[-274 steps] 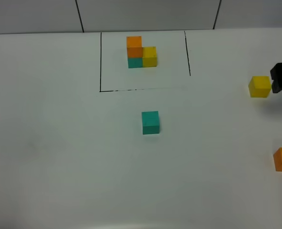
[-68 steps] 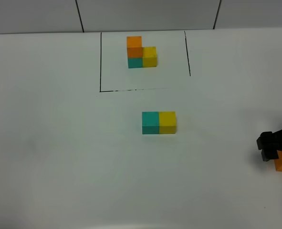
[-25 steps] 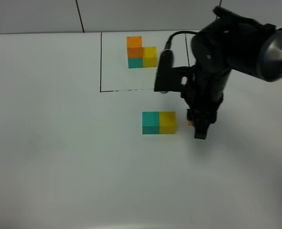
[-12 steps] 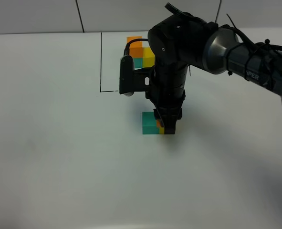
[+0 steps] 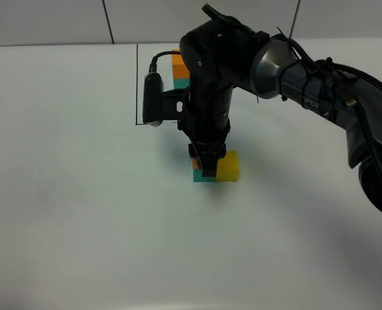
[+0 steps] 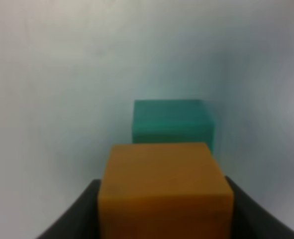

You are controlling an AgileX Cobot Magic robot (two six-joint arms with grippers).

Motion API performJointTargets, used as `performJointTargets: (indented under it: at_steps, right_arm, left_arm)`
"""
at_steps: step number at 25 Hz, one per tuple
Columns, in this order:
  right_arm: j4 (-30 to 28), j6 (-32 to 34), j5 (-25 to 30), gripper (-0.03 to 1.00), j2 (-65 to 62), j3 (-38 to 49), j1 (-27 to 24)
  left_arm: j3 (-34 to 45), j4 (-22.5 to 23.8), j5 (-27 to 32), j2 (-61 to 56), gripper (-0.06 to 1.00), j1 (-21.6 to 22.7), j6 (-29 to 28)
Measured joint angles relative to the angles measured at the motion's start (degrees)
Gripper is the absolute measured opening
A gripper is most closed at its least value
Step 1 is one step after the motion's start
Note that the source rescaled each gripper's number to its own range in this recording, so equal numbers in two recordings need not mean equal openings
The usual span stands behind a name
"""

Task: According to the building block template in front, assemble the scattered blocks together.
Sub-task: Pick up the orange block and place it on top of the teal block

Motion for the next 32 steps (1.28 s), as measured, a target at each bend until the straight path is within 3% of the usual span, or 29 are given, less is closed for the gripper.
performJointTargets:
  at_steps: [12, 32]
  right_arm:
    - [0.82, 1.96, 2.3, 0.03, 2.49, -1.91, -0.53]
    - [0.47, 4.92, 0.18, 0.03, 3.13, -1.91, -0.6]
  left_arm:
    - [0.0, -0.02, 0.0, 0.0, 0.21, 0.0, 0.0]
    - [0.0, -0.02, 0.0, 0.0, 0.21, 0.0, -0.06]
